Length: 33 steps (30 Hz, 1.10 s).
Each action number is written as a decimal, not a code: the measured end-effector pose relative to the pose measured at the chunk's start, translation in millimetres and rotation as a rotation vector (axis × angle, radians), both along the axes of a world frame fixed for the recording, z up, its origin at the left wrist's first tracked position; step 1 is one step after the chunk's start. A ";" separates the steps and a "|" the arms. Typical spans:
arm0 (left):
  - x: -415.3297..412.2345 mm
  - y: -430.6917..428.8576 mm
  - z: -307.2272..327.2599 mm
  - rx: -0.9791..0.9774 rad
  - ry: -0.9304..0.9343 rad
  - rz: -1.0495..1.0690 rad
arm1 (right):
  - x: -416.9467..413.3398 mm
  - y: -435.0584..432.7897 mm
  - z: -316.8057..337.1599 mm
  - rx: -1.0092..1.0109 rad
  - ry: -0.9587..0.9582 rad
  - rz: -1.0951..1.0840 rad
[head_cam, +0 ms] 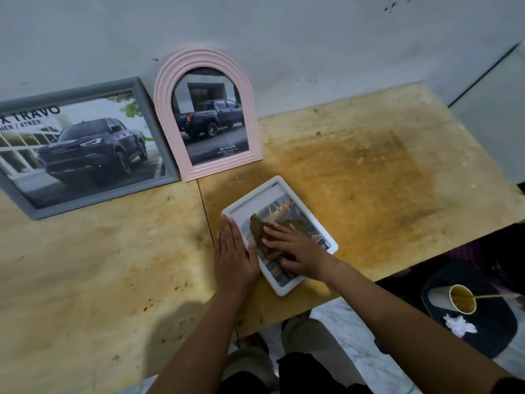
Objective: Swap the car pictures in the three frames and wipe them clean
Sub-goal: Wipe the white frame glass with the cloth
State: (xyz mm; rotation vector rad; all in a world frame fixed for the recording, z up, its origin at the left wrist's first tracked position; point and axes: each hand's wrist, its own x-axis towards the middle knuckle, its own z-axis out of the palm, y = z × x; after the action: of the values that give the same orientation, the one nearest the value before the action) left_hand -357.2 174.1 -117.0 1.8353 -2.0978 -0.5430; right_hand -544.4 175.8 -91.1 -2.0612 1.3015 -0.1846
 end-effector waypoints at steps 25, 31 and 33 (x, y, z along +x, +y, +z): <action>5.4 -4.1 7.0 0.066 0.040 -0.062 | -24.6 32.8 50.9 0.395 -0.524 -0.757; 11.7 -6.6 5.3 0.100 0.065 -0.083 | -50.2 21.2 69.4 -0.097 -0.437 -1.075; 11.2 -6.6 6.0 0.109 0.069 -0.079 | -59.3 24.2 64.6 -0.206 -0.237 -1.078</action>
State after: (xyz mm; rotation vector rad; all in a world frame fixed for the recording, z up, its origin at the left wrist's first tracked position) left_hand -346.1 167.5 -111.0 1.7692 -2.1409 -0.7439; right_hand -603.7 200.0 -26.5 -1.2104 2.1530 -1.0244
